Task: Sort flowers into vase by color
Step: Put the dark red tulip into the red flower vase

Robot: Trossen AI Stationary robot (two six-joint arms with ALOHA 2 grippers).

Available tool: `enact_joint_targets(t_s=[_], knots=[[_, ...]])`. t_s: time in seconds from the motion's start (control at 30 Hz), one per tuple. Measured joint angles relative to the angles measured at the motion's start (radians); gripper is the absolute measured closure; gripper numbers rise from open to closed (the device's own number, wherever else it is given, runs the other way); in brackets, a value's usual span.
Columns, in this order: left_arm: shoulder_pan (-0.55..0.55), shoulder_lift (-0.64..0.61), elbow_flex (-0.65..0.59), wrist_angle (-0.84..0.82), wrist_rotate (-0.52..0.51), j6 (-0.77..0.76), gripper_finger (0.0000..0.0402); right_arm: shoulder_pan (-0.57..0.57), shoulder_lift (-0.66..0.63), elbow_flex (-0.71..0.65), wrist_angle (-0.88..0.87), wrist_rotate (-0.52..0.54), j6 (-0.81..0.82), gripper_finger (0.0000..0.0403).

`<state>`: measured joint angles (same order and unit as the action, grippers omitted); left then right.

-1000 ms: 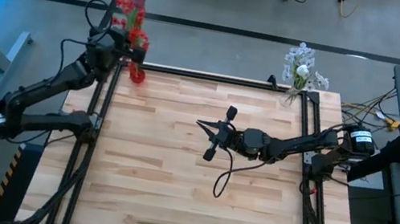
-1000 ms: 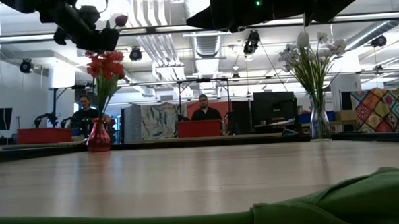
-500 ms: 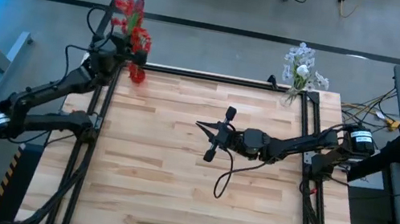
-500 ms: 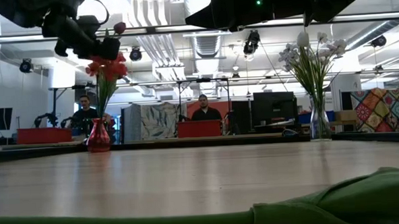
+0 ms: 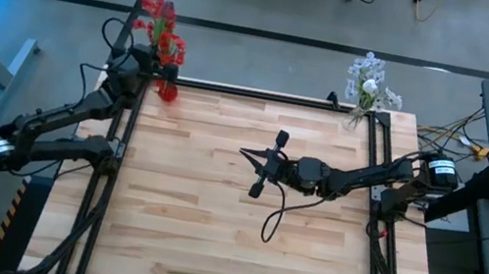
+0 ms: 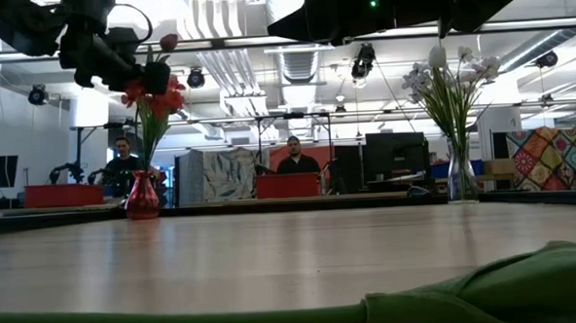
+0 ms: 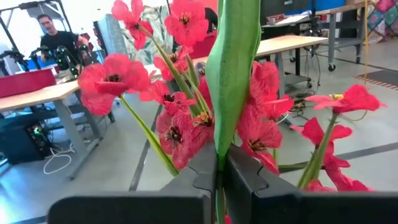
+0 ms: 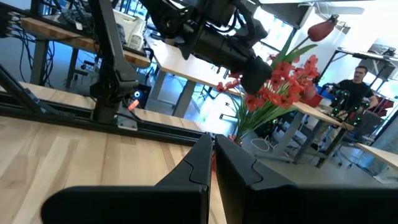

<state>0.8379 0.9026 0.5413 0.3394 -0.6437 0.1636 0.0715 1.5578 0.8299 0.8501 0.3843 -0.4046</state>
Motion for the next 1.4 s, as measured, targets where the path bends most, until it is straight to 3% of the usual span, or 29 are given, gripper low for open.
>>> enact_joint_targets(t_s=[0.97,1.13,1.4], knots=[[0.002,0.02,-0.03,0.012,-0.012,0.004,0.0399,0.0,0.0,0.01,-0.001,-0.026,-0.007,0.039],[0.002,0.017,-0.03,0.008,-0.012,0.02,0.0368,0.0,0.0,0.01,-0.001,-0.026,-0.007,0.039],[0.002,-0.004,-0.03,-0.001,-0.001,0.037,0.0283,0.0,0.0,0.01,-0.001,-0.026,-0.007,0.039]])
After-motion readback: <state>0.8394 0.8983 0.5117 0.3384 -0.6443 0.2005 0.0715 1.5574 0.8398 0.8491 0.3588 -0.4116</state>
